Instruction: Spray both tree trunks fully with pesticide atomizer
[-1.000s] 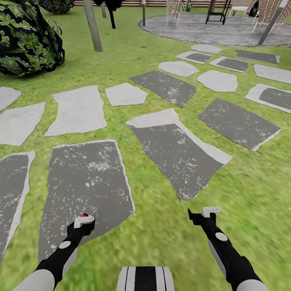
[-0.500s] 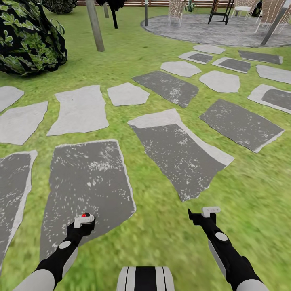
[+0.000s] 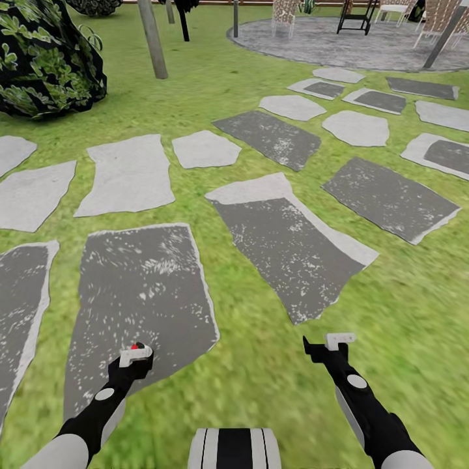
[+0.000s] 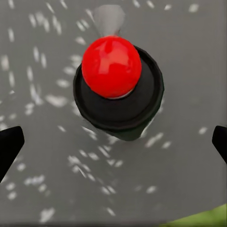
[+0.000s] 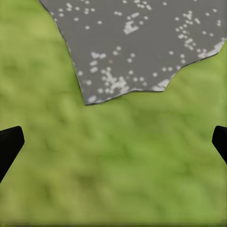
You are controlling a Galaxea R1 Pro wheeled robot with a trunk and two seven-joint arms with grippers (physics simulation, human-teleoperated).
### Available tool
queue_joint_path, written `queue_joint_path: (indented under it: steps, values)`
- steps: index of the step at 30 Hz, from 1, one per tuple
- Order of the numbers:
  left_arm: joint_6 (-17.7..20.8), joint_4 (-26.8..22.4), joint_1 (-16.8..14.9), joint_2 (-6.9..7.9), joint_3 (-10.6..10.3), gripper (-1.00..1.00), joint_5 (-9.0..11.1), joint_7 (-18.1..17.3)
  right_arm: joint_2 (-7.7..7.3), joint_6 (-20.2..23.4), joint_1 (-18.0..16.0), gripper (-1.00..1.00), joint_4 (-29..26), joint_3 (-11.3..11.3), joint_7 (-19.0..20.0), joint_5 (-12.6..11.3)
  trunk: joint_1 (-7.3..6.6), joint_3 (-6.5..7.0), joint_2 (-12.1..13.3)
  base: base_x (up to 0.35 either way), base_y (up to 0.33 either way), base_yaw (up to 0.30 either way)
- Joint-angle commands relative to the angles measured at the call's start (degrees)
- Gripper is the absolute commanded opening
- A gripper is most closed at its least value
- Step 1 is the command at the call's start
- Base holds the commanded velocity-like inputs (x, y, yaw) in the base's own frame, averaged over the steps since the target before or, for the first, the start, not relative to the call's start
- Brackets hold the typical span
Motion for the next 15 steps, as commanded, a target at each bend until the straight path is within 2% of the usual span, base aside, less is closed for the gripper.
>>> queue_joint_path:
  steps: [1, 9, 15]
  values:
    - [-0.19, 0.05, -0.02, -0.01, 0.07, 1.00, -0.05, 0.09, -0.01, -0.15, -0.02, 1.00, 0.03, -0.01, 0.05, 0.01, -0.01, -0.03, -0.01, 0.000, 0.000, 0.000]
    - [-0.19, 0.21, -0.02, -0.02, 0.07, 1.00, -0.05, 0.09, 0.01, -0.15, -0.02, 1.00, 0.05, 0.02, 0.05, 0.01, -0.01, -0.03, -0.01, 0.002, 0.000, 0.000]
    - [-0.19, 0.22, -0.02, -0.01, 0.08, 1.00, -0.05, 0.16, 0.00, -0.15, -0.02, 1.00, 0.11, 0.02, 0.05, 0.01, -0.01, -0.03, -0.01, 0.066, 0.000, 0.000]
